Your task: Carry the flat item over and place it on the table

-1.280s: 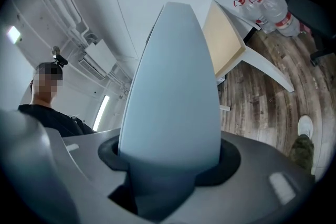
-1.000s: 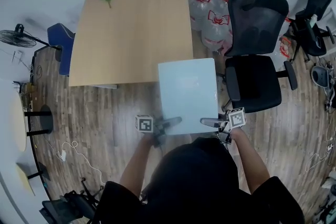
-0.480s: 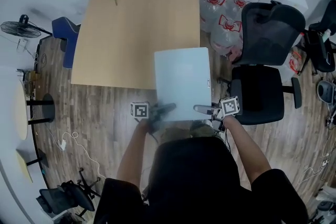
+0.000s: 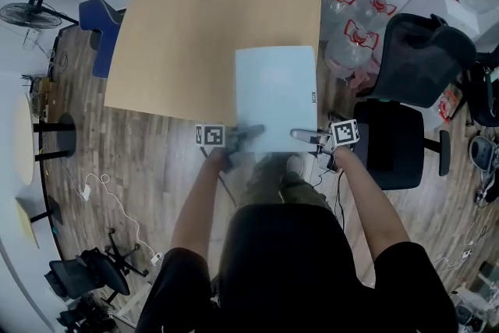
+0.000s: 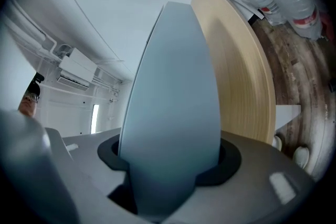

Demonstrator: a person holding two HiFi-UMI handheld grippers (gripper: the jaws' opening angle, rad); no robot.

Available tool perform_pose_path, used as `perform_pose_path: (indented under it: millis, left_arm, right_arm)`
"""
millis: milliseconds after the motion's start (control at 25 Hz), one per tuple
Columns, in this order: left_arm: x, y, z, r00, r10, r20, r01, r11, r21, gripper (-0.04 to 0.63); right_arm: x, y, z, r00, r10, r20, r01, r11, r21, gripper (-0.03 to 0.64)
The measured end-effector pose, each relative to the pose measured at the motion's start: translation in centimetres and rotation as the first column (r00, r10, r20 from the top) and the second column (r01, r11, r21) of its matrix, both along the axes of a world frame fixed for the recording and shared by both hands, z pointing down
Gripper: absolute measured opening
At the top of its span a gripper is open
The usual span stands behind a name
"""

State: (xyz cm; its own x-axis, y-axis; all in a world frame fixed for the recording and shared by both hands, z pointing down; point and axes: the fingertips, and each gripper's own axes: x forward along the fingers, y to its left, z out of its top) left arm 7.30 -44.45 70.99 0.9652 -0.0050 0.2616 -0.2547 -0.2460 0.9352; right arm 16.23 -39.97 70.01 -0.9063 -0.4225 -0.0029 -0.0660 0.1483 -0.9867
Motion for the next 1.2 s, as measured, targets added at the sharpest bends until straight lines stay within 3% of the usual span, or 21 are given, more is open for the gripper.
perform_pose_path:
  millis: [240, 480, 680, 960, 1200]
  left_arm:
    - [-0.8, -4.4, 3.0, 1.0, -0.004, 0.031, 0.007, 0.997, -0.082, 0.394]
    - [-1.2, -8.4, 5.1, 0.997, 0.009, 0.08, -0.001, 0.994, -0.108, 0.399]
    - [-1.1, -10.6, 6.3, 0.995, 0.01, 0.097, 0.004, 0.99, -0.138, 0.403]
    - [-1.2, -12.2, 8.0, 0.976, 0.017, 0.217, 0.009, 0.993, -0.118, 0.44]
    - [-1.3, -12.7, 8.2, 0.958, -0.002, 0.285, 0.033, 0.994, -0.103, 0.459]
  right_arm:
    - [-0.6, -4.3, 3.1, 1.0, 0.002, -0.003, -0.002, 0.995, -0.1, 0.3]
    - [-0.7, -8.6, 5.7, 0.998, 0.01, -0.07, -0.018, 0.992, -0.122, 0.324]
    - [-0.3, -10.5, 7.2, 0.994, 0.021, -0.112, -0.043, 0.978, -0.203, 0.339]
    - [-0.4, -11.4, 9.1, 0.968, 0.015, -0.252, -0.092, 0.951, -0.295, 0.386]
    - [-0.5, -11.6, 9.0, 0.931, -0.006, -0.366, -0.102, 0.956, -0.276, 0.446]
